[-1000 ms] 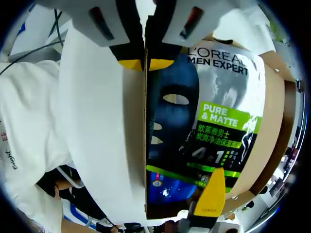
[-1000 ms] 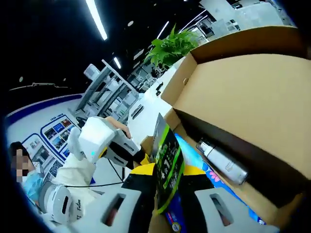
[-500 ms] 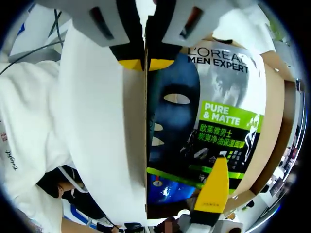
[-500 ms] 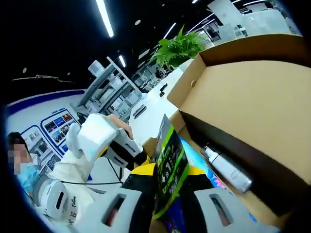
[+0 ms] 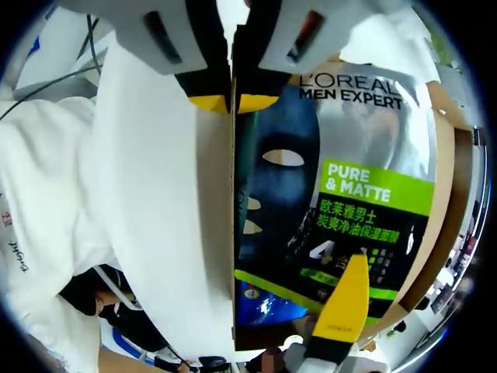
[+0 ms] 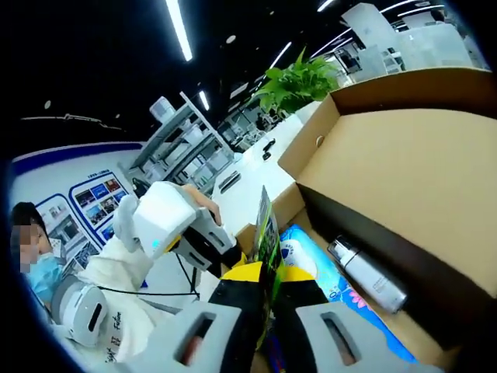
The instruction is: Operate the shoe box by opening the lid, removing the specified soft item, and placing it in the target area until the item is outside and the box remains undamaged.
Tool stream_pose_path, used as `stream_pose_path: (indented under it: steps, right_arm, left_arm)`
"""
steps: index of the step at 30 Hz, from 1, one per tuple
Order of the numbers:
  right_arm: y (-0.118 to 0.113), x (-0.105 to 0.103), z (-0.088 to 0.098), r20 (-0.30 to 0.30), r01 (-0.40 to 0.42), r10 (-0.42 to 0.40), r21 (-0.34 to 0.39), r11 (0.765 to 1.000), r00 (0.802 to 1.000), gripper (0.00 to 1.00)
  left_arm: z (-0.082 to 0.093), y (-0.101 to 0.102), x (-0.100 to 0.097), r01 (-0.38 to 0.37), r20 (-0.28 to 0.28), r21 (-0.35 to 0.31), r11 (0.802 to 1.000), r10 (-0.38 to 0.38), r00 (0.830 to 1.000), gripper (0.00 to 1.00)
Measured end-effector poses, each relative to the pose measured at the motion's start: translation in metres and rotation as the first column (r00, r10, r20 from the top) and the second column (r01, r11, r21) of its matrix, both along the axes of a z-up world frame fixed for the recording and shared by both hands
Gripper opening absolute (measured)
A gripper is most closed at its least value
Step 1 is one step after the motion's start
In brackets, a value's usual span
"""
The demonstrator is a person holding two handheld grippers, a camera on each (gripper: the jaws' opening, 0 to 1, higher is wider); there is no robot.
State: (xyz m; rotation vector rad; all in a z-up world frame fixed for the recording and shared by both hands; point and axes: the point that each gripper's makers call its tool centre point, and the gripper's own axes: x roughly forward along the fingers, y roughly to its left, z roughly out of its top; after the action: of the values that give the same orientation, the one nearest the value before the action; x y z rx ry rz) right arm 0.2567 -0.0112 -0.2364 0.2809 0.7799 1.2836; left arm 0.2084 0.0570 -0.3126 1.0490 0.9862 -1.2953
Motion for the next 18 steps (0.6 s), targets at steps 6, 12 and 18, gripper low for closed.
stream_pose_path:
  steps: [6,12,18]
  right_arm:
    - [-0.003,-0.001,0.007,0.014,-0.007,0.007,0.0,1.0,1.0,0.0]
    - [-0.012,-0.003,0.017,0.009,0.01,-0.01,0.007,1.0,1.0,0.0]
    - [-0.026,0.0,0.023,0.032,0.042,-0.042,0.01,0.999,0.999,0.0]
  left_arm:
    - [0.0,0.0,0.001,0.001,0.004,-0.005,1.0,-0.001,1.0,0.01]
    - [0.0,0.0,-0.005,-0.001,0.004,-0.003,1.0,0.001,1.0,0.01]
    - [-0.001,0.0,-0.01,-0.002,0.006,-0.004,1.0,0.002,1.0,0.01]
